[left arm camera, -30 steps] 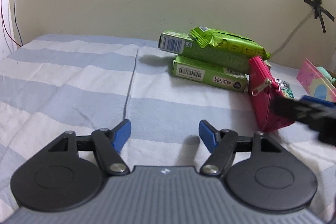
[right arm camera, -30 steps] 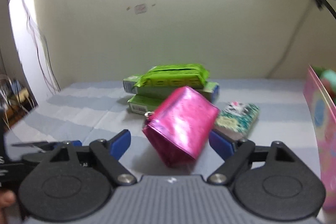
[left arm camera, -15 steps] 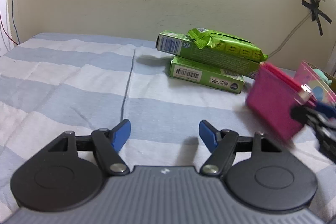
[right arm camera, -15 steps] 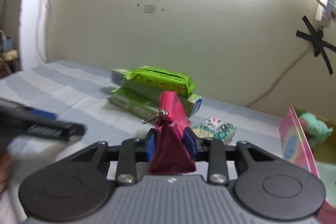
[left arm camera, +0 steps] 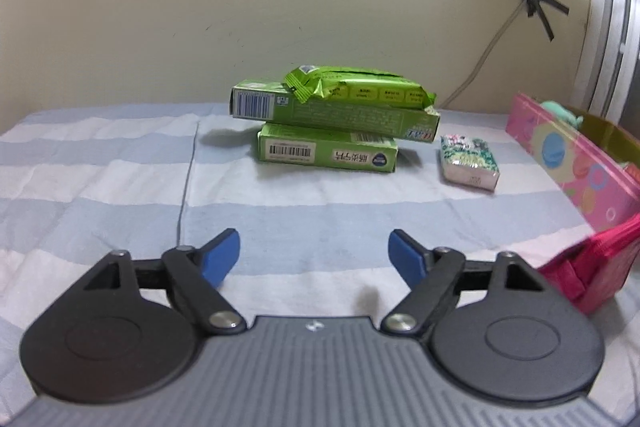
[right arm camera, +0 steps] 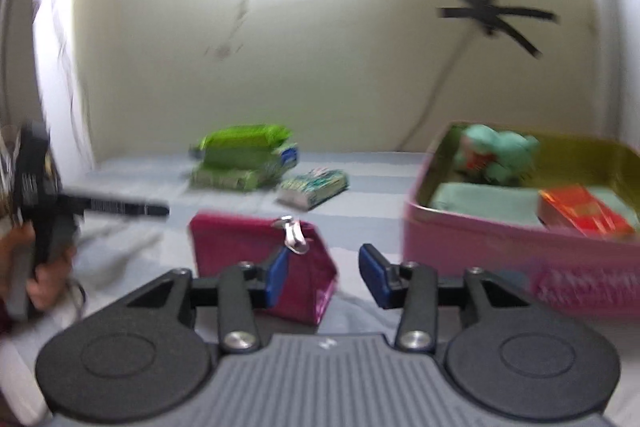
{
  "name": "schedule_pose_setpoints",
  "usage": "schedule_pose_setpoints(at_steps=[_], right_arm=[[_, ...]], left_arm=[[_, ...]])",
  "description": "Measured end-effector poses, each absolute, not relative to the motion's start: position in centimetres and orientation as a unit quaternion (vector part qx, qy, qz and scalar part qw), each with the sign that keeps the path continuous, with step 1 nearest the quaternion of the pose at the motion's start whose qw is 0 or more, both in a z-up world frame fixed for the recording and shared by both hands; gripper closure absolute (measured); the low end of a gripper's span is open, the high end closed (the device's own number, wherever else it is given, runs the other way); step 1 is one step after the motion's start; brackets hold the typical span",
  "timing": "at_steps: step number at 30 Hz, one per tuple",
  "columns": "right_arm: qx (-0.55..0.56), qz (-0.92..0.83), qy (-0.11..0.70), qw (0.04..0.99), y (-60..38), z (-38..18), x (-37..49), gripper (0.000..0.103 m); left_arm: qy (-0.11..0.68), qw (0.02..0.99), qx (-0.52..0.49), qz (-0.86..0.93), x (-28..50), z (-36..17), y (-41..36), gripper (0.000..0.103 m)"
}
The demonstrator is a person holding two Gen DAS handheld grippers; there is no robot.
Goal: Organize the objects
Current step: 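Pass the pink purse from the right gripper to the left gripper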
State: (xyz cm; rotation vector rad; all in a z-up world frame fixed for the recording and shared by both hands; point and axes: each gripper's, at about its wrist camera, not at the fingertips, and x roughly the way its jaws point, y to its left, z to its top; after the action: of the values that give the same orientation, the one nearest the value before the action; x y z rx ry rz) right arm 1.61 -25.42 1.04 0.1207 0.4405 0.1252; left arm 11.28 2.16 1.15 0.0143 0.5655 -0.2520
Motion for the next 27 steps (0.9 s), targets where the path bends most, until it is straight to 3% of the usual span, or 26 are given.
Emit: schedule_pose_setpoints(at_steps=[7, 14, 19, 27], right_arm=[[0.121, 0.046, 0.210, 0.969, -27.3, 0.0, -0.7, 0.057], [0.115, 0.060, 0.215, 0.968, -27.6, -0.8, -0.5, 0.057], [0.102, 0.087, 0.216, 0.967, -27.6, -0.5, 0.2, 0.057], [0.073, 0.129, 0.227, 0.963, -26.9, -0.7, 1.8, 0.060]], left_arm=[[0.310, 0.946, 0.002, -0.097, 12.1, 0.7, 2.5, 0.013], [0.285, 0.956, -0.012, -0.067, 9.4, 1.5, 2.7, 0.011], [0.281, 0.948, -0.014, -0.147, 6.2, 3.0, 1.2, 0.026], [0.244, 0.918, 0.058, -0.309, 2.7, 3.0, -4.2, 0.030]])
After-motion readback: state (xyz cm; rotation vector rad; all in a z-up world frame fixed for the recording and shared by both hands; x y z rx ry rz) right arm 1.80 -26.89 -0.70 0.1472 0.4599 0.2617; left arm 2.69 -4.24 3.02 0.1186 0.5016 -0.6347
